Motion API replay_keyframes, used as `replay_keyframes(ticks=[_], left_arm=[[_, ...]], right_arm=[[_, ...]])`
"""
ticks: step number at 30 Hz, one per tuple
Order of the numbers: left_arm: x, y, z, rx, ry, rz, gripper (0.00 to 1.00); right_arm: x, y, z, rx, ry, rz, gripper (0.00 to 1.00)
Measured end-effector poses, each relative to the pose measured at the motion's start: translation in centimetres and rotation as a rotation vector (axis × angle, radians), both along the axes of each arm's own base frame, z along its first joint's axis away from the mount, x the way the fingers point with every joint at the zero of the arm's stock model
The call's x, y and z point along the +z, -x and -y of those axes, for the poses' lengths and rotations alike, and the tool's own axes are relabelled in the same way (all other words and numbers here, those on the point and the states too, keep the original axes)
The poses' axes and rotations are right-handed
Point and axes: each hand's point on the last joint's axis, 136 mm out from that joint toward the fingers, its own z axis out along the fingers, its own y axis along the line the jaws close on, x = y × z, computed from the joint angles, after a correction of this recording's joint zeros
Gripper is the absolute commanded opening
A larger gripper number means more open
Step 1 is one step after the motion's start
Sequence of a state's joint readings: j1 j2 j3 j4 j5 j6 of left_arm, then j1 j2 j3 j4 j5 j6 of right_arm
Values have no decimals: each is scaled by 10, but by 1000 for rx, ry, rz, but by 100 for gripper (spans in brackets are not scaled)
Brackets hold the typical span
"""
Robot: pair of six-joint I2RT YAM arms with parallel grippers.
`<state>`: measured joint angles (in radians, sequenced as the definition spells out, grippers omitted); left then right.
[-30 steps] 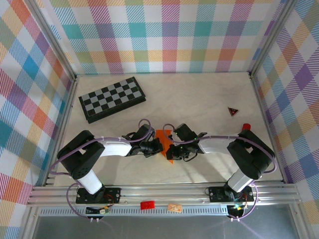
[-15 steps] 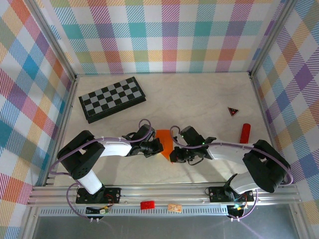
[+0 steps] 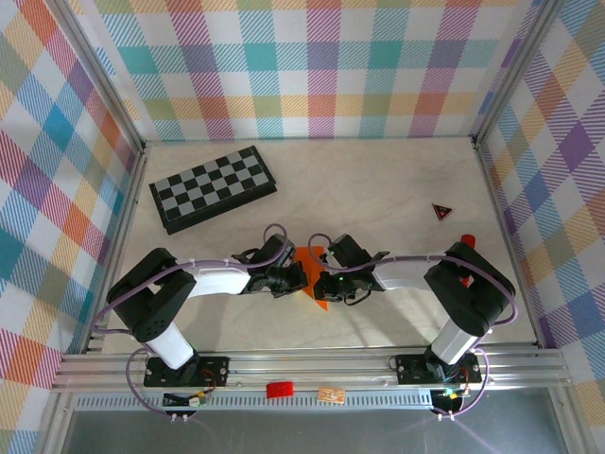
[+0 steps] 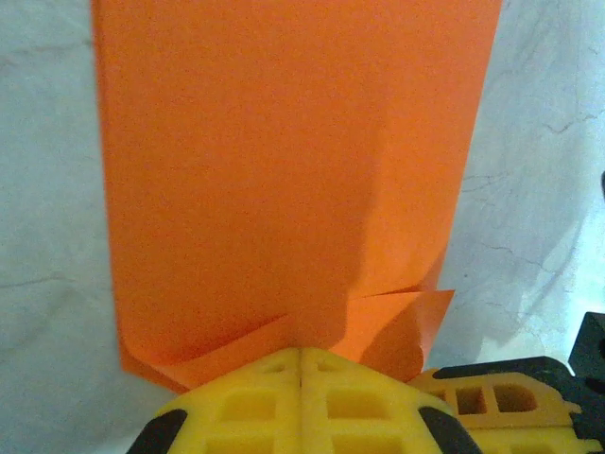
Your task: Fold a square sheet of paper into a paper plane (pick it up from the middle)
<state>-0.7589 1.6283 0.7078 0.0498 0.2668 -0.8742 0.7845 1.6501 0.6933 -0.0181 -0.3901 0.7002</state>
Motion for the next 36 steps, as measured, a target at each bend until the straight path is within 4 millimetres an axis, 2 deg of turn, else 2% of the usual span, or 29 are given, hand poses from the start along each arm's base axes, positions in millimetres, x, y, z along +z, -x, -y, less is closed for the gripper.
replay_keyframes(ticks=[6,9,12,17,28,36], left_arm=[[30,-7,8,-2,44,46,6],[35,-7,14,7,74,51,5],[27,-2,16,14,86,27,5],[-3,7,7,42,49,-34,4],[-4,-7,-10,38,146,-21,4],[-4,-16,-22,52,122,-28,4]], right_arm=[[0,0,0,-18,-10,-3,1],[0,0,0,-33,-16,-10,1],[0,0,-1,-42,-25,-14,1],[0,0,-1,-52,-31,-18,1],[-1,-3,-2,-58,-55,14,0],[-1,-4,-3,-58,-63,24,0]])
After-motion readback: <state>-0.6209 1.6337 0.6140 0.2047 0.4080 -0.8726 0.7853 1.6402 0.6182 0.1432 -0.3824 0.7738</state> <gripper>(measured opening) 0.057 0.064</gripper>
